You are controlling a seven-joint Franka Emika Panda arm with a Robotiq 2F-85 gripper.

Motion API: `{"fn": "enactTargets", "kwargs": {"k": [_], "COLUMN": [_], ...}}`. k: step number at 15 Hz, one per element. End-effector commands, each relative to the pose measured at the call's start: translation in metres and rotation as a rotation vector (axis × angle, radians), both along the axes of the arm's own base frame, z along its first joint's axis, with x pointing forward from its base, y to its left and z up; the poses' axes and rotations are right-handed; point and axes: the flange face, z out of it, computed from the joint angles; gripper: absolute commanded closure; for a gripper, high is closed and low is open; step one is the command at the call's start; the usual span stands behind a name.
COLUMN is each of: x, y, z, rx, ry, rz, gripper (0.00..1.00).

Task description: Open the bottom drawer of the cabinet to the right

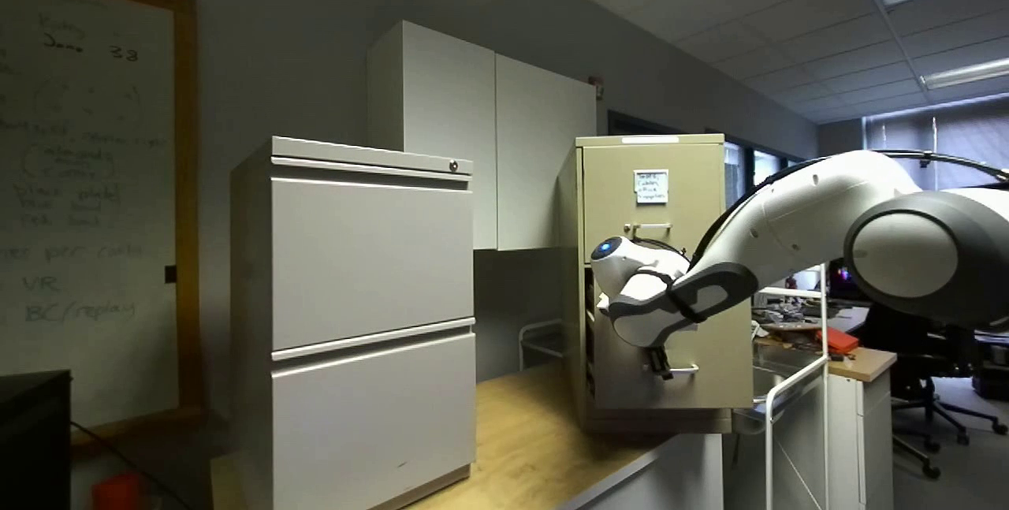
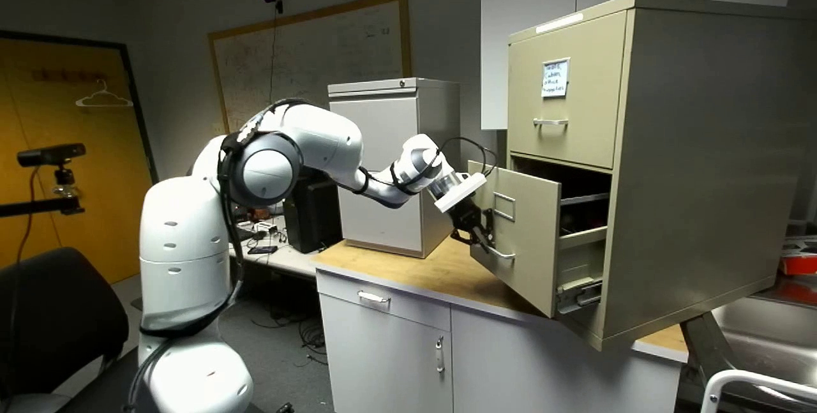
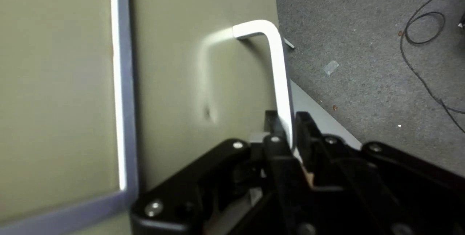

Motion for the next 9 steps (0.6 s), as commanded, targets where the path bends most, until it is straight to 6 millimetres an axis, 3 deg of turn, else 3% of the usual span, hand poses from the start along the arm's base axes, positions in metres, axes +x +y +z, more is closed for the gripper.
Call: {"fn": "enactTargets", "kwargs": {"k": [1, 9], "x": [-0.040, -0.086], "y": [0.050, 0.088], "z": [-0.042, -0.042], "rx": [0.062, 0.077], "ry": [0.144, 0.180], "rz": [0.012, 0.048], "gripper": [0.92, 0.92]}}
